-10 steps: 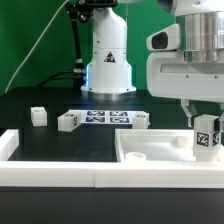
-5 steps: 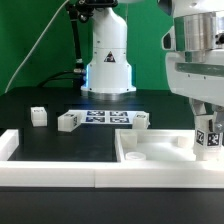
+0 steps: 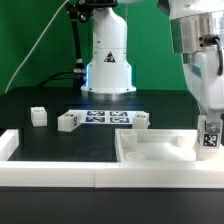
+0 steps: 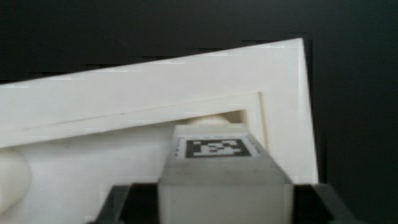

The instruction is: Assemble one leg

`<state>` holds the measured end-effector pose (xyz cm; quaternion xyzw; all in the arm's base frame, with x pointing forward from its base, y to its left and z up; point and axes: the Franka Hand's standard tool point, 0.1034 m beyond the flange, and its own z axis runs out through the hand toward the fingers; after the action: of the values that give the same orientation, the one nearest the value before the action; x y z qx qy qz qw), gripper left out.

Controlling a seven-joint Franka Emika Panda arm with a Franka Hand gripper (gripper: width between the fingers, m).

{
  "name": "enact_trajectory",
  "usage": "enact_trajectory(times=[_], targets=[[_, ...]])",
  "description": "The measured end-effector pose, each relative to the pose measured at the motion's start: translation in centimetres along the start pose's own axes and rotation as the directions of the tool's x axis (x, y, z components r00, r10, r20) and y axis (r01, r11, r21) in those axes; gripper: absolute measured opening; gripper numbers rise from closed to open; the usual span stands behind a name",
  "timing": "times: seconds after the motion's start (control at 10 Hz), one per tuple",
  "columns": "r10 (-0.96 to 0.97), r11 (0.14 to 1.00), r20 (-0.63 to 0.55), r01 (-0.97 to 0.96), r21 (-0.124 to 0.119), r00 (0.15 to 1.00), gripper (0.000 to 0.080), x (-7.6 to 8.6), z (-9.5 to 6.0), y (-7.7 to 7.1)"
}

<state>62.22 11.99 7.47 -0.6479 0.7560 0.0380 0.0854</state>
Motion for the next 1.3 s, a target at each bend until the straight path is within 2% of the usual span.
enact_trajectory(times=[0.1, 0.2, 0.3, 0.4, 0.6, 0.7, 0.9, 1.0, 1.3], targets=[[-0.001, 1.0, 0.001, 0.001, -0.001, 1.0, 0.0387, -0.07, 0.03, 0.04], [-0.06, 0.998, 0.0, 0.06, -0.001, 0.998, 0.0522, -0.06, 0.04, 0.04], [-0.091, 0.996, 0.002, 0.091, -0.008, 0.996, 0.0522, -0.02, 0.03, 0.1], [-0.164, 0.986, 0.005, 0.164, -0.027, 0.986, 0.0623, -0.04, -0.03, 0.19], [-0.365, 0.93, 0.004, 0.365, -0.032, 0.931, 0.0642, -0.38, -0.2, -0.01], [-0.488, 0.872, -0.003, 0.487, -0.038, 0.873, 0.0648, -0.4, -0.26, -0.05], [-0.67, 0.742, -0.022, 0.668, -0.061, 0.742, 0.0649, -0.46, -0.25, 0.01], [-0.766, 0.642, -0.025, 0.763, -0.075, 0.642, 0.0649, -0.34, -0.24, 0.01], [-0.899, 0.438, -0.017, 0.893, -0.105, 0.439, 0.0649, -0.42, -0.1, 0.25]])
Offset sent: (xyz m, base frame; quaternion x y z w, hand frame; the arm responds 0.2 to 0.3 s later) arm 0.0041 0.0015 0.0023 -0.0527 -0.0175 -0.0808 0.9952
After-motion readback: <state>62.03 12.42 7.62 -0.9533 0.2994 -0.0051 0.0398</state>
